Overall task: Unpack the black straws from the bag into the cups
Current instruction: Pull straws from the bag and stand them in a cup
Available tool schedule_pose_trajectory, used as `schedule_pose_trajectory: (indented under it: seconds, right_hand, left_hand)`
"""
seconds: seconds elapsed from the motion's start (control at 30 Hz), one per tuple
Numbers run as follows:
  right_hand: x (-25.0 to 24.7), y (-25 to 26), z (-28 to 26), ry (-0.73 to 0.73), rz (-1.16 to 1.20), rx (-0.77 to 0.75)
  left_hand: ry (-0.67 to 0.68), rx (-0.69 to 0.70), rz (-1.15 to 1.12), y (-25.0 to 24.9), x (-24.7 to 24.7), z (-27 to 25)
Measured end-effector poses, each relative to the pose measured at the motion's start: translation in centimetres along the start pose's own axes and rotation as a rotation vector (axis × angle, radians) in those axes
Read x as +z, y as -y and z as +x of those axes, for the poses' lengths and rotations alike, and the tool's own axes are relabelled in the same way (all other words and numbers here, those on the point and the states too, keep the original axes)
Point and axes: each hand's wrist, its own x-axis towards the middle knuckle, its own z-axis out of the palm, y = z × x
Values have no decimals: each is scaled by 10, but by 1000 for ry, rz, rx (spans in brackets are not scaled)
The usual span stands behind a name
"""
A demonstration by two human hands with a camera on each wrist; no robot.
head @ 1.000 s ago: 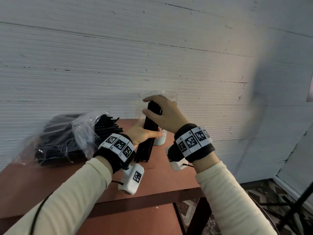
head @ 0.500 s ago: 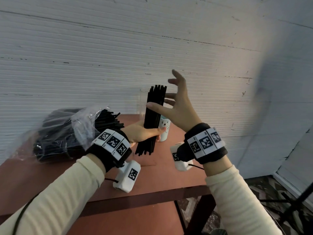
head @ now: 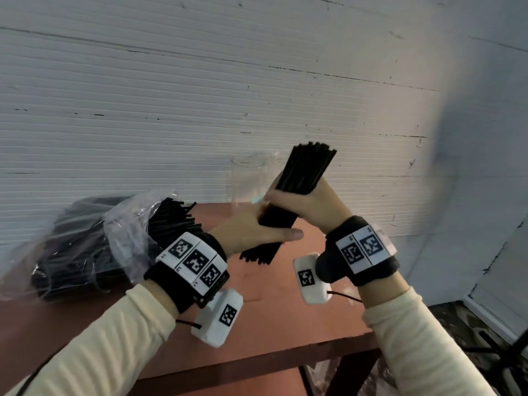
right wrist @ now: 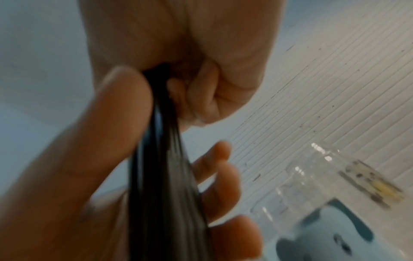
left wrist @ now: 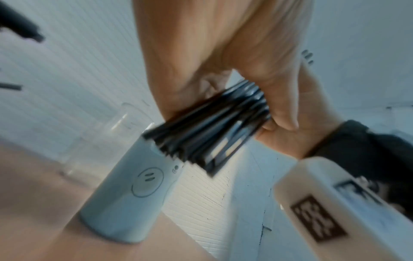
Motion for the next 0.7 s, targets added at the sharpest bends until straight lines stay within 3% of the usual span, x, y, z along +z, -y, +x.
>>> schedule_pose_trajectory:
  seconds: [0.17,0.27,0.33,0.4,0.53,0.7]
  right_hand:
    - [-30,-1,28,-393,101,20]
    - [-37,-8,46,-506,85,53]
    - [-35,-15,56,-495,39,90]
    - [-30,-23,65,-454,-3,124]
    - [-20,-42,82,-333,-105,227]
    - [0,-66,95,-94,-275,468]
  left_hand:
    - [-495,89,74,-7,2,22]
    - [-453,-72,165,8,-5,42]
    - [-342,-256,209,21,-8,53]
    - [-308,-316,207,31,-10,61]
    - [-314,-322,206,39,-12,68]
    - [-308,-315,216,43,-15,67]
